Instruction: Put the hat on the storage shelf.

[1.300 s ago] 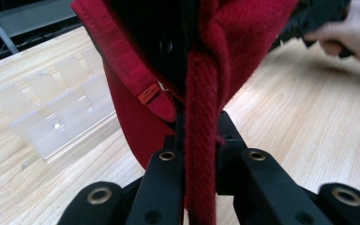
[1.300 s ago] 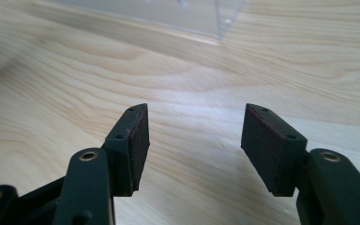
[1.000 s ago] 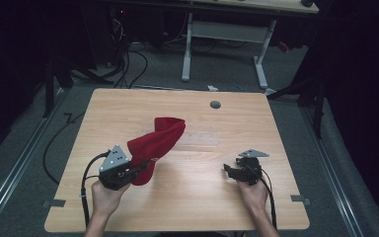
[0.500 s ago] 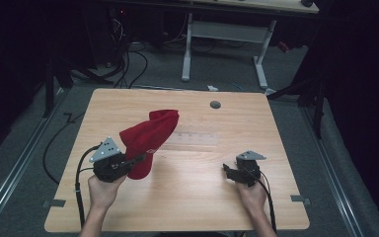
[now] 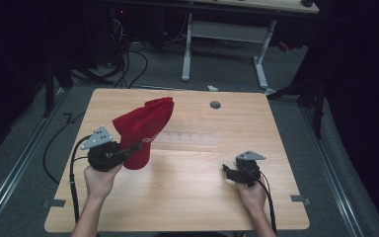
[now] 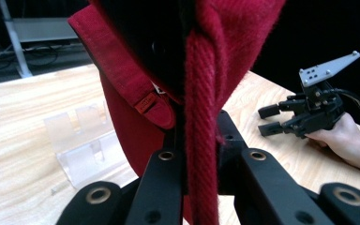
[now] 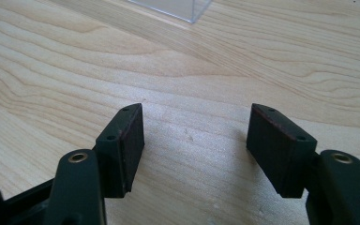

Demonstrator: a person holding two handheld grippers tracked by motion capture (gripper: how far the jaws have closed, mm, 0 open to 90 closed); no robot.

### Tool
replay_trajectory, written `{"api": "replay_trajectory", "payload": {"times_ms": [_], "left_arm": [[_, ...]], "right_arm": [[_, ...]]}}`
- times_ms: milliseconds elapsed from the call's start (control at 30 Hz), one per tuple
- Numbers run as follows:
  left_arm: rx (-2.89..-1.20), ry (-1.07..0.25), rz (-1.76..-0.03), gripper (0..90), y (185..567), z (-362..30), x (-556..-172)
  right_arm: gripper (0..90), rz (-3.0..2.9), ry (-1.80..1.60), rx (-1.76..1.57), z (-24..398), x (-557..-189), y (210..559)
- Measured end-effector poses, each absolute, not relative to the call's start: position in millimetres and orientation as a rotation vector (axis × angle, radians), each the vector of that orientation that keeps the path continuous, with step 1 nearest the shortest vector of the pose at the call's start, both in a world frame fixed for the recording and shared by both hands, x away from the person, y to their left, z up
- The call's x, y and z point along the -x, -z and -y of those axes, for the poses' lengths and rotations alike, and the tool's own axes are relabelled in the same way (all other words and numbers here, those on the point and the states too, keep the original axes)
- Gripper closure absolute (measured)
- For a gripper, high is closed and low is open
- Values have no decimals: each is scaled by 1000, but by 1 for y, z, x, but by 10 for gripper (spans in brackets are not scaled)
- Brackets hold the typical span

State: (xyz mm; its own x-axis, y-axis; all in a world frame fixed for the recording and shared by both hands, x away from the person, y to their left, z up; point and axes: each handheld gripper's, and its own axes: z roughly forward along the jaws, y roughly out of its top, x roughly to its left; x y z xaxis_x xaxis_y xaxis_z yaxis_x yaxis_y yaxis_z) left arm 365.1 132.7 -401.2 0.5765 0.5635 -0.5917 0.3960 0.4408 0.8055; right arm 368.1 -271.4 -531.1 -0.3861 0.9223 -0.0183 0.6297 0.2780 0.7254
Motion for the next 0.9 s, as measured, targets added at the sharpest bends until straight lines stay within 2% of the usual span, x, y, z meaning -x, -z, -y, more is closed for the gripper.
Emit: {"api": "replay_trajectory", "payload": {"times_ms": [567,900], "left_arm": [[-1129,-180,-1004,836,385,-140,-398],[-1144,-185,-1002,837,388,-133,-423]], "right_arm": [[367,-2115,-894,-1396,271,-368,531],[363,-2116,-894,-1398,271,-367,531]]}}
